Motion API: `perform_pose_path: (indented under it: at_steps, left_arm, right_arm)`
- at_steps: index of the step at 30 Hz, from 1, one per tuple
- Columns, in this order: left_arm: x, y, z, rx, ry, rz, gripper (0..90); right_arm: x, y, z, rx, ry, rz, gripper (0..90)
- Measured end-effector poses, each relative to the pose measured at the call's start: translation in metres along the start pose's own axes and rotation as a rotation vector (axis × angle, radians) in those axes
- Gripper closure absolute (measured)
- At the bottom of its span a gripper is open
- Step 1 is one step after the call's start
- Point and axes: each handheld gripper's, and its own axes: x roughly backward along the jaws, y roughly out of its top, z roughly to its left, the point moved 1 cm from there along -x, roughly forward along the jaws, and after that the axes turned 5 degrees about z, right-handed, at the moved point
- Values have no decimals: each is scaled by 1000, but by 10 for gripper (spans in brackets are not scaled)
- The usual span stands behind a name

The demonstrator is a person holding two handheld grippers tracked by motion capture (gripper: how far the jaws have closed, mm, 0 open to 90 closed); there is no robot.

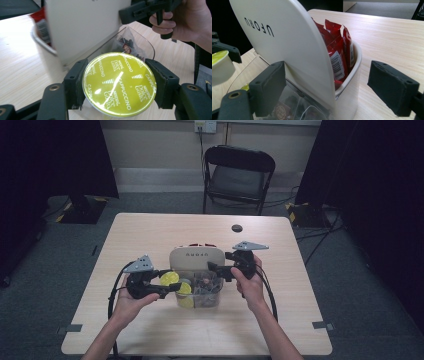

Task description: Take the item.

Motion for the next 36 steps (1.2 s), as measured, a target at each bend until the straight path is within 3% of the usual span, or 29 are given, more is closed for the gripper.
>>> perform_pose_path:
  at_steps: [10, 21, 36]
  left_arm:
    - [19, -7, 14, 19, 33, -22, 379]
    - [34, -17, 34, 48, 85, -9, 379]
    - [46, -39, 72, 133, 159, 15, 379]
  right_arm:
    - [-3, 1, 1, -4, 11, 3, 138]
    - [-3, 1, 2, 0, 6, 6, 140]
    - [-3, 2, 2, 1, 3, 6, 139]
